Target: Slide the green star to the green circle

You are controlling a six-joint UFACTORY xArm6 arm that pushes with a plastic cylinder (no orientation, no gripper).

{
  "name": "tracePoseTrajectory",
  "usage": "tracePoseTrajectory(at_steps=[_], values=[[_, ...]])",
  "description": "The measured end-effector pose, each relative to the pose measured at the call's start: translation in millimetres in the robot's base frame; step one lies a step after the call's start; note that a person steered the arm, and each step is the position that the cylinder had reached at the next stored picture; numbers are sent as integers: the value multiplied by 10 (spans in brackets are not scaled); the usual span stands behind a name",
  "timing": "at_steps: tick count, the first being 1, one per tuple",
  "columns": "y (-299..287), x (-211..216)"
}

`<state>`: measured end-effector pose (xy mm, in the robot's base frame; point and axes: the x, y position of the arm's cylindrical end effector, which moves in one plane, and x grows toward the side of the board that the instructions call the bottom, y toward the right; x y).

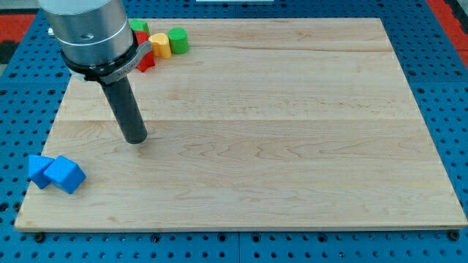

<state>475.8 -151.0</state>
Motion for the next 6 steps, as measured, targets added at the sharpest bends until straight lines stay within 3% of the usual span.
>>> tracePoseTrajectory(at_steps=[2,4,5,6], values=[[-193,-345],[-1516,-1144],[-1479,-1798],[-1068,-2397]])
